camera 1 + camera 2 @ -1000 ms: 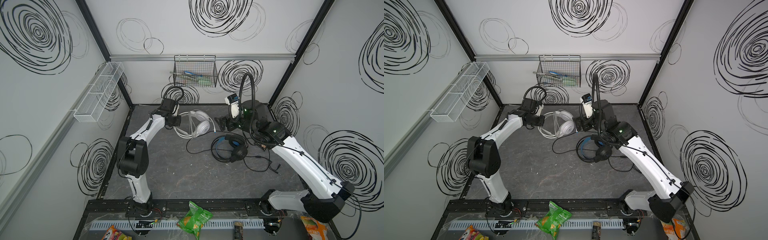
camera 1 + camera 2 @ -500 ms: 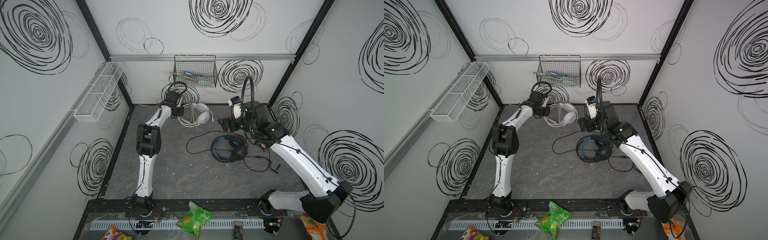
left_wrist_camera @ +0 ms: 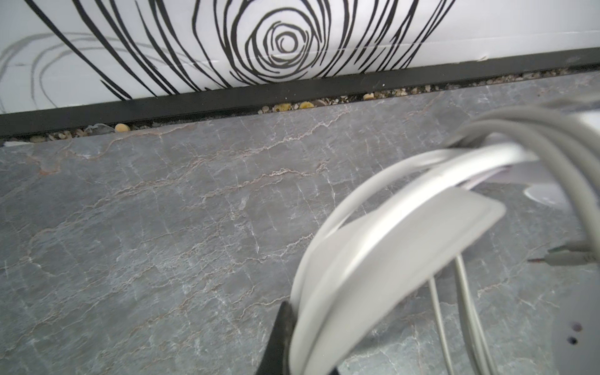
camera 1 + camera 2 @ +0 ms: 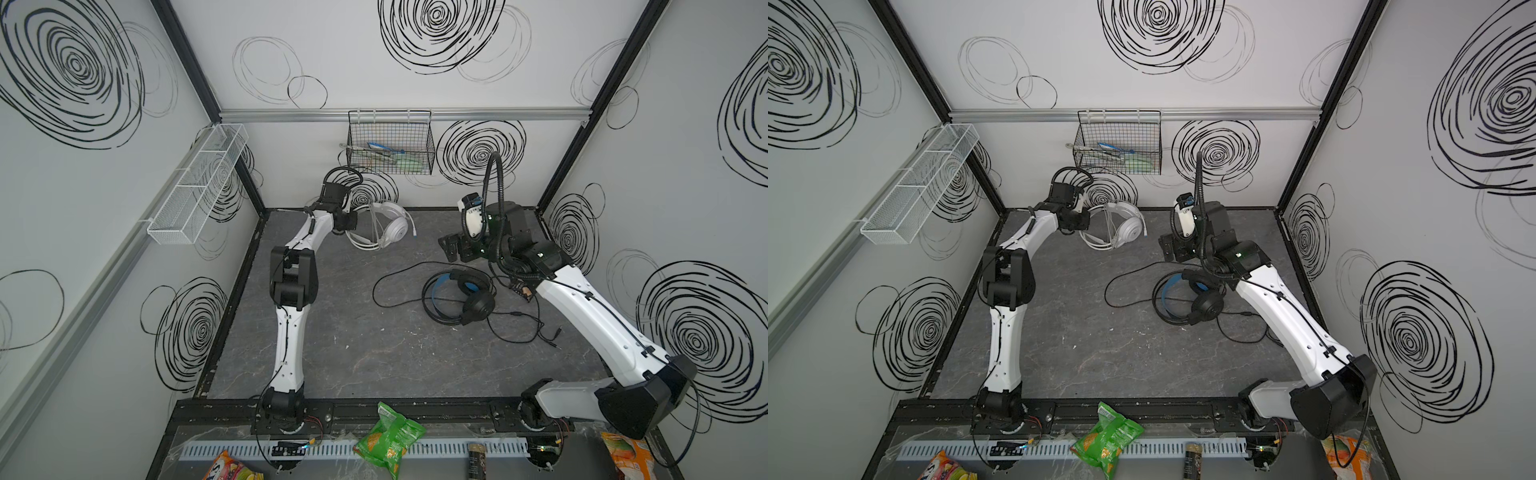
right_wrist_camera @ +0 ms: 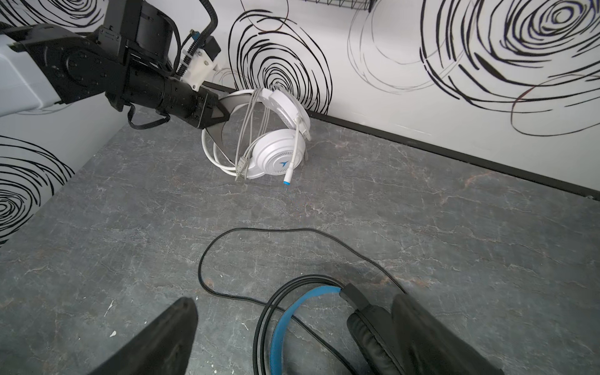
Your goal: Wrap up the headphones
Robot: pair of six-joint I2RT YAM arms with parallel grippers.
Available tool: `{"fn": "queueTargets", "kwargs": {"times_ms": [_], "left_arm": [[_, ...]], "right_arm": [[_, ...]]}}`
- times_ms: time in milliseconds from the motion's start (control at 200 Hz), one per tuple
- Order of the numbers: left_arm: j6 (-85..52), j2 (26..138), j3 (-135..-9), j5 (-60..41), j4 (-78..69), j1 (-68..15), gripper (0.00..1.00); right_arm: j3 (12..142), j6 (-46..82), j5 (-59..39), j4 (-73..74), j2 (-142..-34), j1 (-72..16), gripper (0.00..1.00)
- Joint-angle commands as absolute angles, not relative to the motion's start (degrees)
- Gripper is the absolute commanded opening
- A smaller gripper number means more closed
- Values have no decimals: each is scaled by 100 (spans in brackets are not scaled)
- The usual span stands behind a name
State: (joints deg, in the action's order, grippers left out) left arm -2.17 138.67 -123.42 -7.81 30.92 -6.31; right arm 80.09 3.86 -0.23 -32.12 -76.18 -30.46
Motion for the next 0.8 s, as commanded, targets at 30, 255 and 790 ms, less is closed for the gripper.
{"fn": "queueTargets", "kwargs": {"times_ms": [30,255,790], "left_arm": [[-384,14050,-12594,-1090,2656,-574,0],[-511,14185,-12585,-1193,2551,-554,9],[-923,14114,-12387,-1229,2265,-485,56]], "right_arm": [[8187,463,-66,-3082,-7655,-3028,97],[8297,439,-18,-3094,-7668,-3022,97],[8524,457,-70,-3155,-7655,-3009,97]]}}
